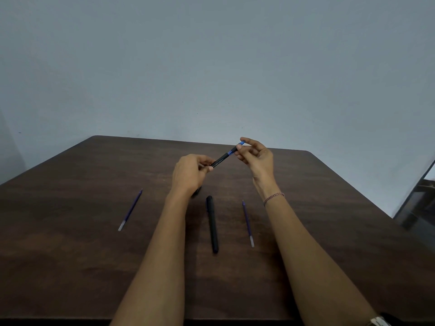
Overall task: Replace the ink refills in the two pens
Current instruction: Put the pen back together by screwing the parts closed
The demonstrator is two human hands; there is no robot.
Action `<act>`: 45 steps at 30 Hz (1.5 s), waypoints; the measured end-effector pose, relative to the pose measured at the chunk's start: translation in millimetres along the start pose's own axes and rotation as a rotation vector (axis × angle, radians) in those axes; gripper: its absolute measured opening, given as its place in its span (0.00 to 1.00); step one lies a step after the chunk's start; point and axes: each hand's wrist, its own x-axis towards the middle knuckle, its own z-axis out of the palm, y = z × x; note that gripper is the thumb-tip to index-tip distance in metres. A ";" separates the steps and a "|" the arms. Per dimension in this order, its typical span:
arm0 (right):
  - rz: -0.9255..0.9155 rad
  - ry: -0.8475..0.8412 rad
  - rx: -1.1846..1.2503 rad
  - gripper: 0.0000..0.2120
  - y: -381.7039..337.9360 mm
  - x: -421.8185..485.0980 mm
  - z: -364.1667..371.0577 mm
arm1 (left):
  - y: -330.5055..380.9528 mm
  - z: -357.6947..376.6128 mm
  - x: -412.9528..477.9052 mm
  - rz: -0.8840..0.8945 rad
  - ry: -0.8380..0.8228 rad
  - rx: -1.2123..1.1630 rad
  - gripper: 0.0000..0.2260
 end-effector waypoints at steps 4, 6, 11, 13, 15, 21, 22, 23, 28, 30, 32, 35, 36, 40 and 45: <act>0.030 -0.037 0.011 0.11 -0.2 0.9 -2.5 | -0.4 1.0 0.8 -0.015 -0.018 -0.012 0.10; 0.066 -0.059 0.036 0.10 0.4 0.9 -4.7 | -1.2 1.8 0.9 -0.013 -0.033 -0.006 0.10; 0.088 -0.125 0.034 0.10 2.2 1.2 -5.4 | -0.4 4.6 0.5 -0.007 -0.053 -0.013 0.10; 0.092 -0.134 0.024 0.10 2.0 0.7 -3.6 | 0.9 5.2 -0.2 0.001 -0.054 -0.009 0.10; 0.092 -0.126 0.018 0.07 2.4 0.5 -2.8 | 1.3 5.0 -0.5 -0.009 -0.042 -0.015 0.10; 0.127 -0.059 -0.084 0.05 4.7 0.3 0.1 | 2.5 5.8 -1.3 -0.032 -0.043 -0.047 0.08; 0.161 -0.071 -0.075 0.07 4.9 -0.4 1.1 | 2.4 5.7 -1.4 -0.043 -0.043 -0.048 0.08; 0.193 -0.093 -0.047 0.08 5.5 -0.9 2.0 | 1.8 5.4 -1.4 -0.047 -0.037 -0.047 0.08; 0.285 -0.175 0.334 0.08 2.6 -0.4 0.7 | 1.0 3.9 -0.9 -0.064 -0.026 -0.051 0.08; 0.301 -0.192 0.447 0.12 -0.1 0.3 -1.8 | 2.3 4.0 -0.6 -0.070 -0.035 -0.067 0.08; 0.276 -0.206 0.436 0.13 -0.8 -0.2 -1.8 | 3.6 3.3 -1.0 -0.074 -0.052 -0.087 0.08; 0.231 -0.191 0.339 0.12 -1.0 -1.8 -0.4 | 5.6 2.7 -2.3 -0.079 -0.090 -0.131 0.09; 0.222 -0.182 0.324 0.12 -0.6 -1.5 -0.6 | 6.6 2.4 -2.9 -0.081 -0.105 -0.145 0.09; 0.223 -0.189 0.326 0.12 0.9 0.4 -2.0 | 9.7 1.8 -4.0 -0.084 -0.139 -0.177 0.10; 0.221 -0.226 0.325 0.11 3.3 0.4 -3.0 | 10.3 0.9 -4.9 -0.110 -0.159 -0.210 0.09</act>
